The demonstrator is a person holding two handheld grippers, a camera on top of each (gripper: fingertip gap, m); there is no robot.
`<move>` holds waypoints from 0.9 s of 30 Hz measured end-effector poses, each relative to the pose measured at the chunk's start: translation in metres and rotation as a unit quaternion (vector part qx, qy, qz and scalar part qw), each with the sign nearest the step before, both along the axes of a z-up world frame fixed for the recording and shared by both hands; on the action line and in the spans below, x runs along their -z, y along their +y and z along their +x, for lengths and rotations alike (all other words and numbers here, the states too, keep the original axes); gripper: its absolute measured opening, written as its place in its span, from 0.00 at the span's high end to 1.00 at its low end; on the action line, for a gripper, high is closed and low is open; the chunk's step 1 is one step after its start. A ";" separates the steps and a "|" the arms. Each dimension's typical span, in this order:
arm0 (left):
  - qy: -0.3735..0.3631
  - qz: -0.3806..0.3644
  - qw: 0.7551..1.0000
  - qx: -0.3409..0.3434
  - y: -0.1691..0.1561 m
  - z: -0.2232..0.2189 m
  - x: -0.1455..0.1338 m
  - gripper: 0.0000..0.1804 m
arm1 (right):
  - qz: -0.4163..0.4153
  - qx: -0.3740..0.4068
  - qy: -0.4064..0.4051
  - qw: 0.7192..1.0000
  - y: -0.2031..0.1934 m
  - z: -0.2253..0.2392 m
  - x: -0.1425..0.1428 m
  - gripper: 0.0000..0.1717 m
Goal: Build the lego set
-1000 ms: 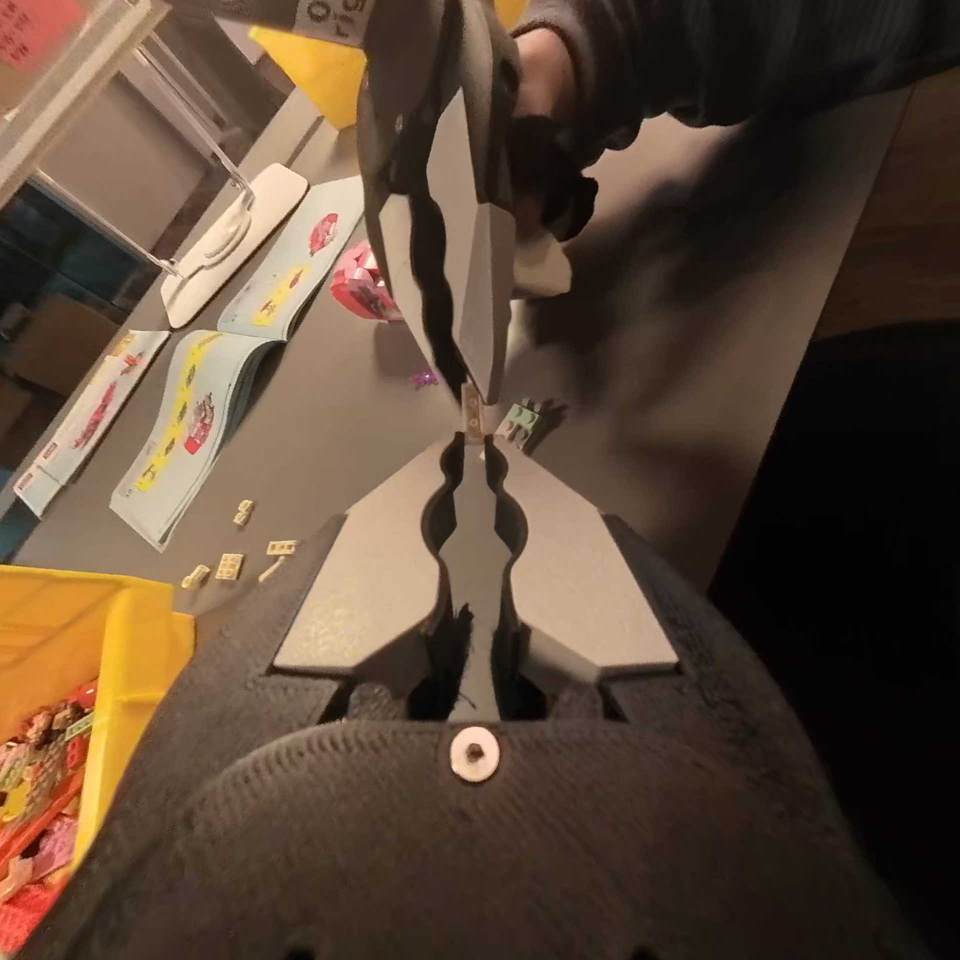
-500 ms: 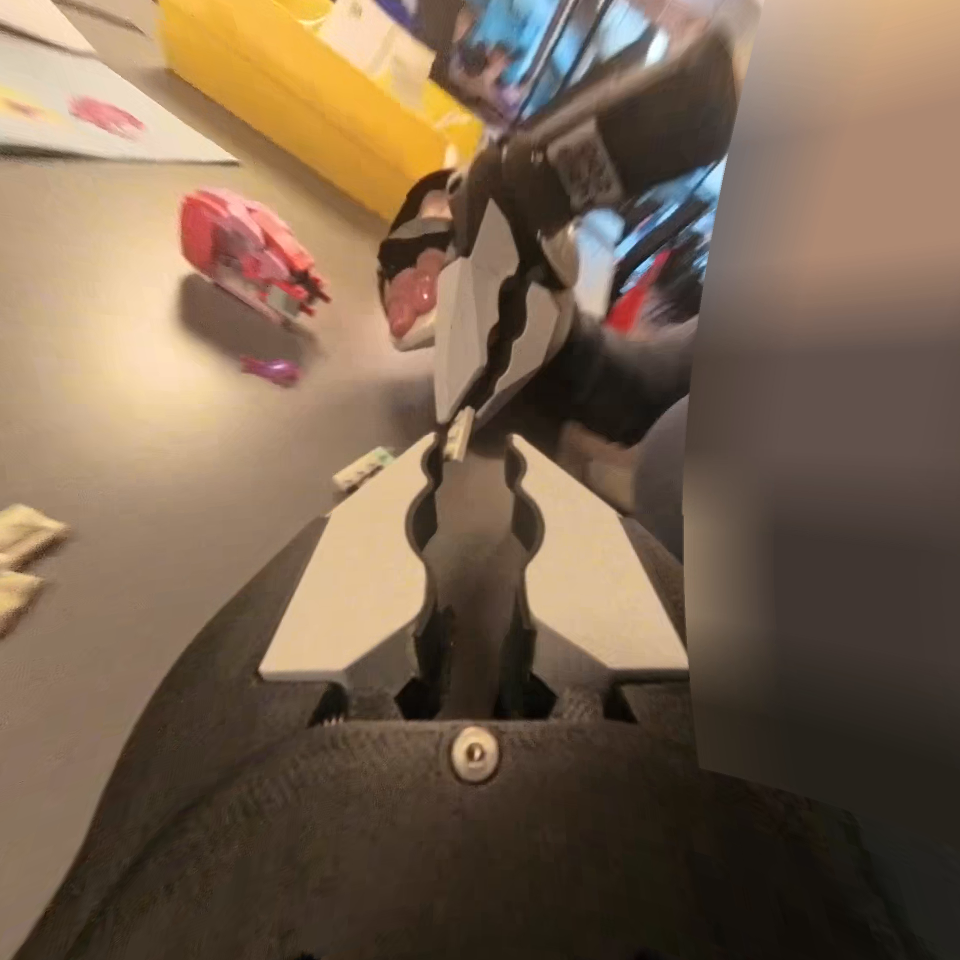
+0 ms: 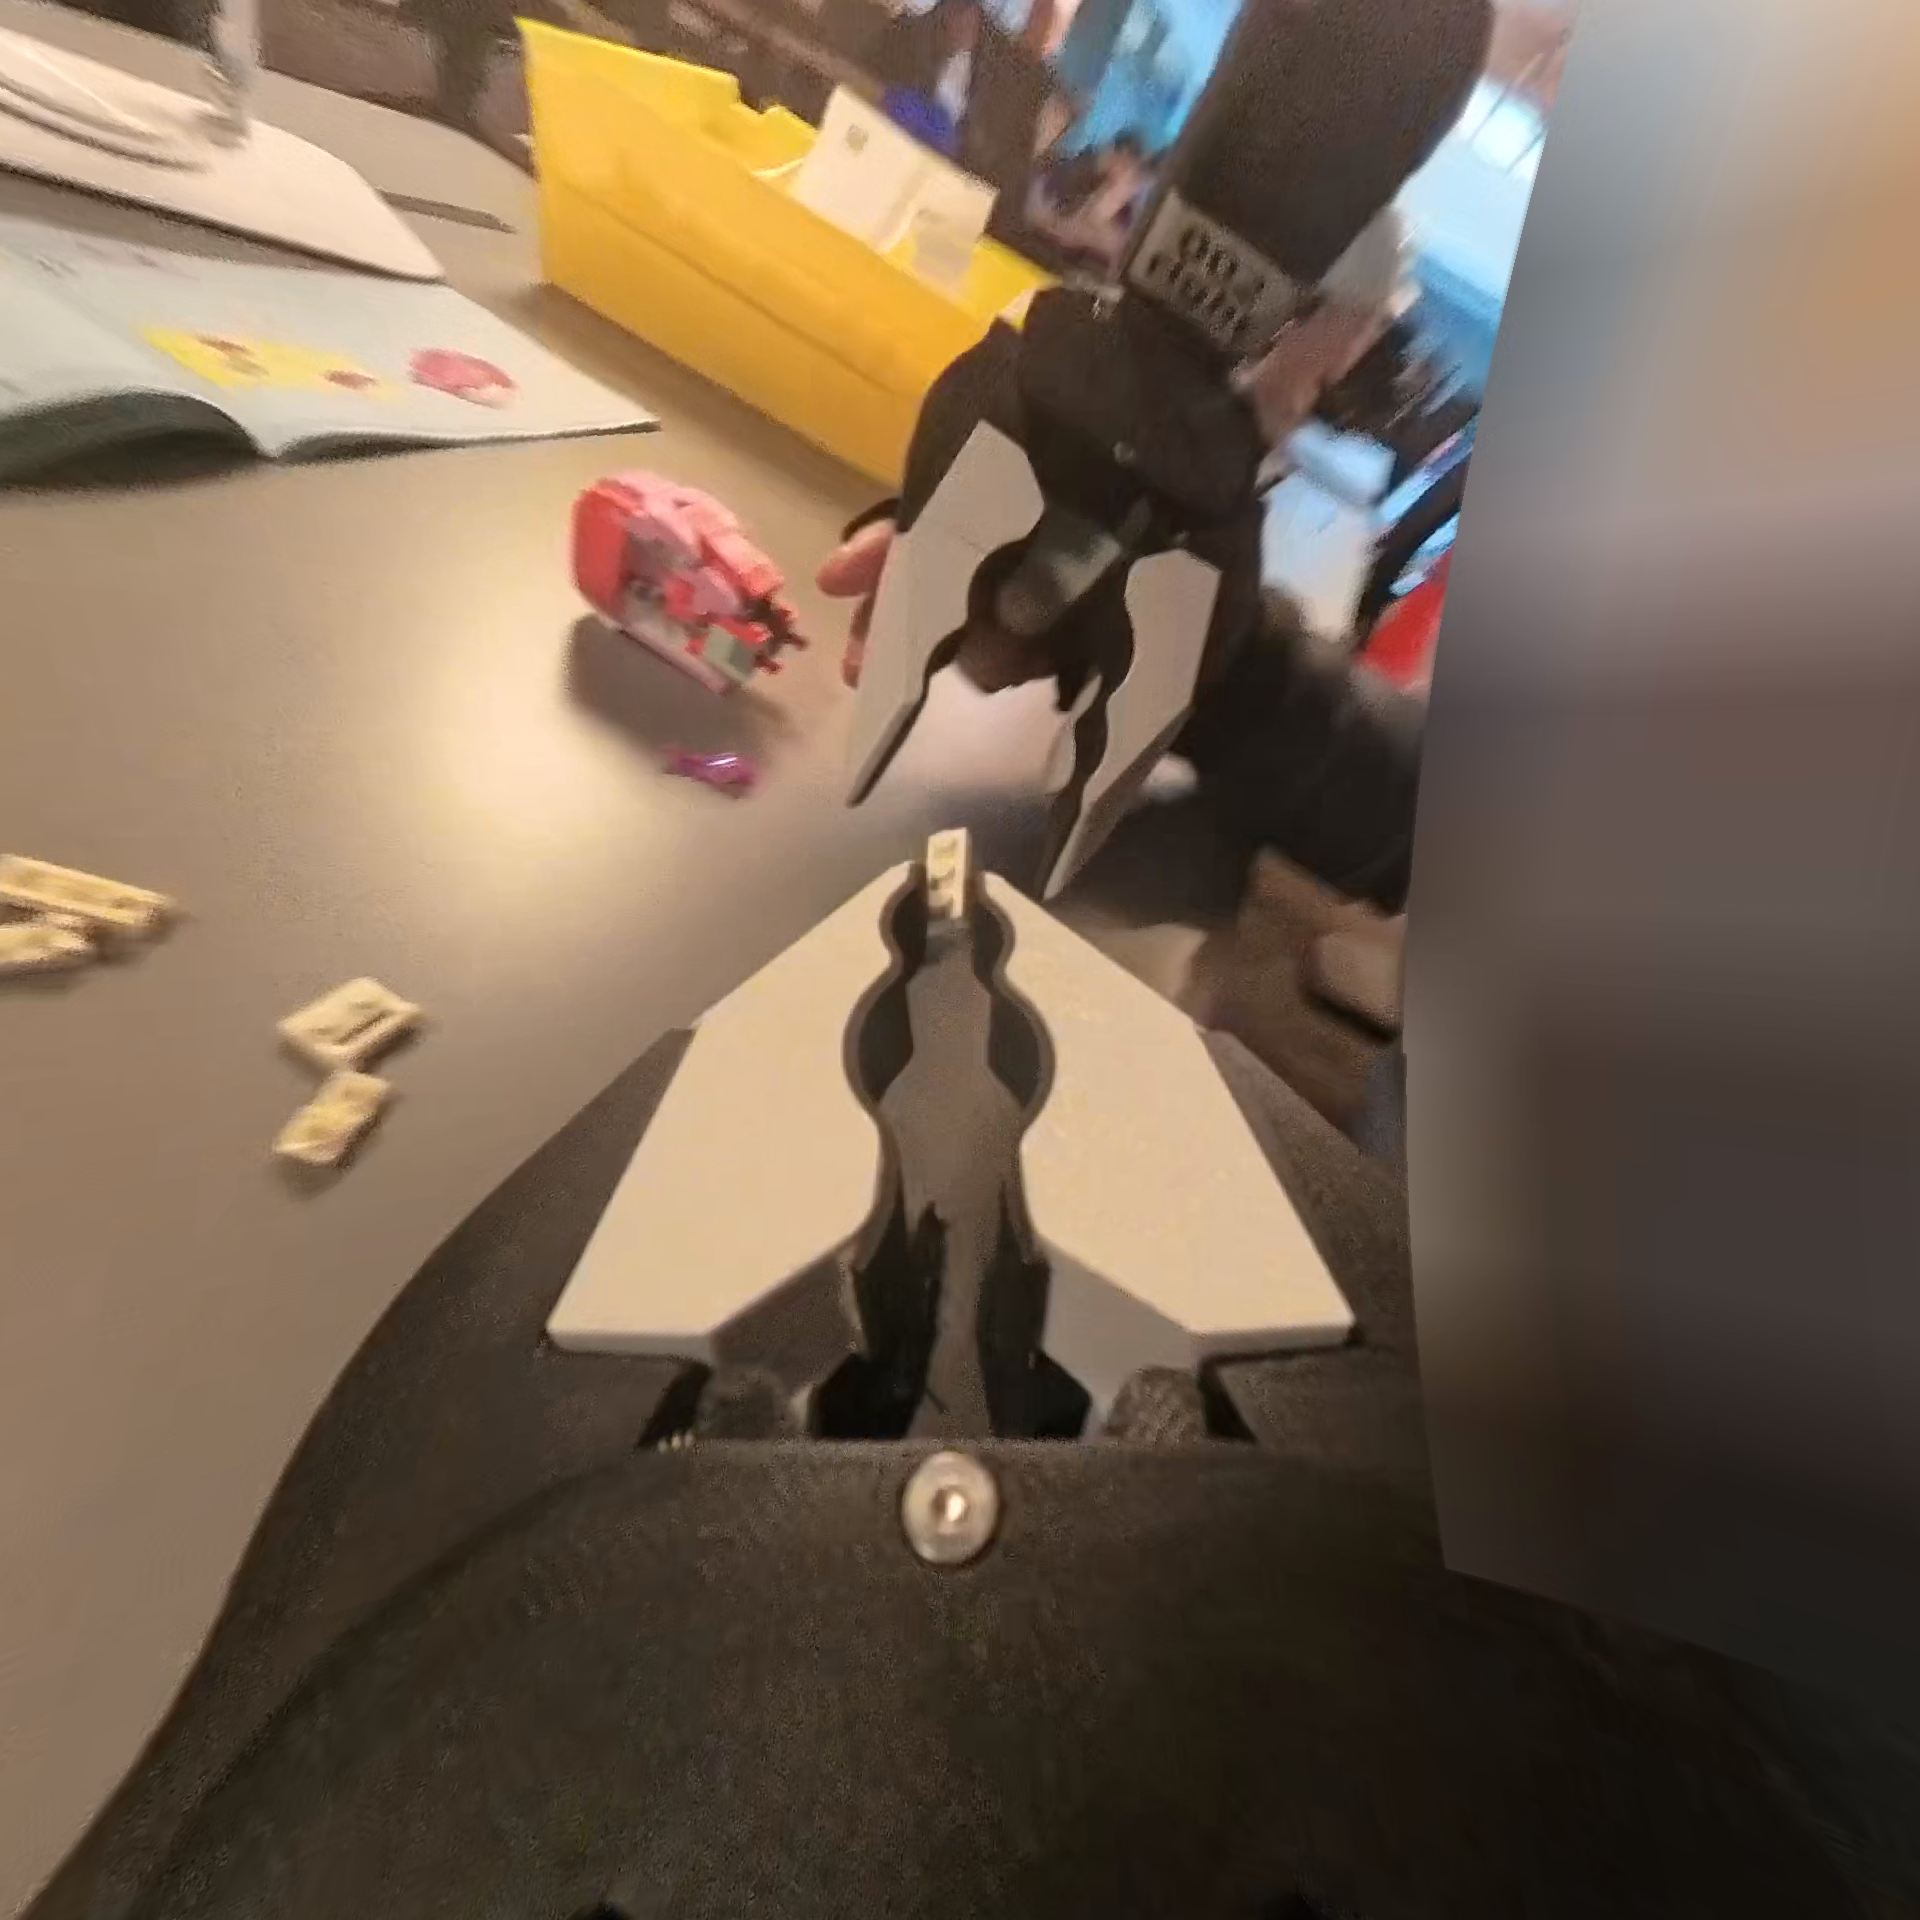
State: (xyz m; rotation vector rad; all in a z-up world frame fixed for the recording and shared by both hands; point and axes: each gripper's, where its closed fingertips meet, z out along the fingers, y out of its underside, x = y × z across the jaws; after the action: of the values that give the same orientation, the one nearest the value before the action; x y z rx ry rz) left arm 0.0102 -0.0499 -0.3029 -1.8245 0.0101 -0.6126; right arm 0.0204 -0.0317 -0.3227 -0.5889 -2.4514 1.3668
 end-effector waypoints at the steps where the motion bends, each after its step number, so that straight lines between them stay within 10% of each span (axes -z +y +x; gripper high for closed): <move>1: 0.046 -0.007 0.999 -0.013 0.000 -0.003 0.004 0.97 | 0.022 0.008 -0.026 0.999 0.004 0.001 0.011 0.73; 9: 0.193 -0.060 0.979 -0.007 0.006 0.000 0.030 0.96 | 0.070 0.027 -0.086 0.993 0.009 0.001 0.038 0.84; 27: 0.234 -0.057 0.968 0.074 0.009 0.019 0.036 0.96 | 0.066 -0.039 -0.084 0.993 0.001 0.013 0.046 0.91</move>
State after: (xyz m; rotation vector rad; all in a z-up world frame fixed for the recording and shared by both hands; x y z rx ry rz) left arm 0.0296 -0.0411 -0.3384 -2.0560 0.4388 -0.2752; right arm 0.0333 -0.0302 -0.3688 -0.6051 -2.7010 1.2153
